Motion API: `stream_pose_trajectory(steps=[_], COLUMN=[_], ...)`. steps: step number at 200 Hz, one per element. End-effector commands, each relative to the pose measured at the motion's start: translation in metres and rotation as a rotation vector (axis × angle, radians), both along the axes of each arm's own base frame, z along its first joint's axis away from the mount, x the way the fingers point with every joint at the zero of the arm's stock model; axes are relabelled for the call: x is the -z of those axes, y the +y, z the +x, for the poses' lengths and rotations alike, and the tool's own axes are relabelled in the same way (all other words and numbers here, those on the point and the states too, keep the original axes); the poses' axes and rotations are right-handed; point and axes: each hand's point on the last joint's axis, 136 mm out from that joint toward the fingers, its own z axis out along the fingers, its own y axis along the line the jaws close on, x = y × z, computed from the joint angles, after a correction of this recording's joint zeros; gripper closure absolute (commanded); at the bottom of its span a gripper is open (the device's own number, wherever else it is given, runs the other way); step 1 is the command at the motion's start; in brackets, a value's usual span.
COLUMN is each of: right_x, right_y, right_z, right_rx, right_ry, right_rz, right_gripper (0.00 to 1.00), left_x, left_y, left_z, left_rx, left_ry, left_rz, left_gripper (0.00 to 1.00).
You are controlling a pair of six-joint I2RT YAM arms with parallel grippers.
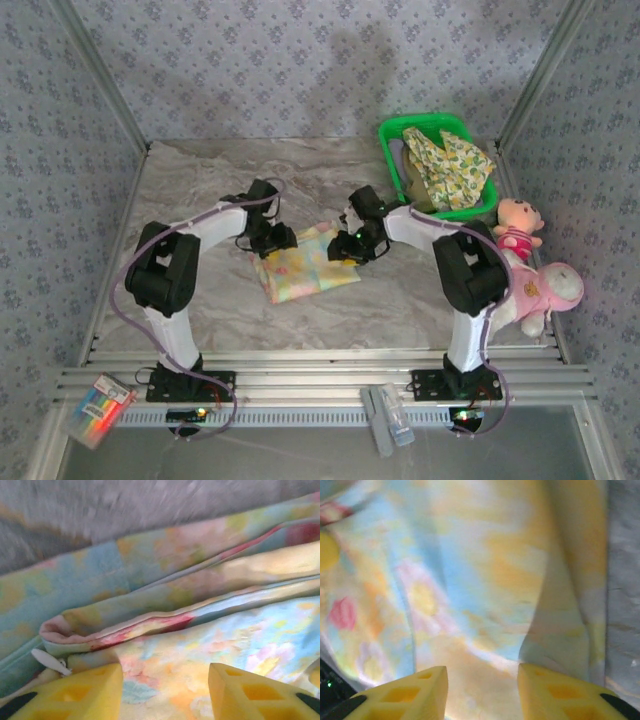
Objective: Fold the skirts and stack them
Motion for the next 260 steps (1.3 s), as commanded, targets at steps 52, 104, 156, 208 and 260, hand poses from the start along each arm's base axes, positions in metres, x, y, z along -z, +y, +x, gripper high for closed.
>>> stream_pose_trajectory(steps=[52,104,156,208,260], right_x=[0.003,-0.010,-0.069,-0.066,-0.059], right_y=[-0.007,0.013,0.045,0.057,0.066], right_z=[0.062,0.054,0.047,0.076,0.113], right_rx=[-0.185,-0.273,-0.358,-0.361,-0.355], right_ry=[-0.271,-0.293,-0.407,-0.424,-0.438], right_rz=[-0.028,0.079,0.276,0.348,0.373], right_gripper=[0.46,0.77,1.00,1.00,1.00], left_x=[-0.033,-0.017,0.002,0.030,0.041], left_y=[0.034,0.037,0.051,0.067,0.078], left_z=[-0.018,-0.027,-0.027,-0.029,-0.034], left_rx=[-0.083,-0.118,-0.111,-0.122,-0.175], left_ry=[-0.127,-0.086,-0.064,-0.054,-0.083], left_rz=[0.055,0.055,0.091,0.091,0.043], left_gripper=[0.38,0.36,0.34,0.65,0.94])
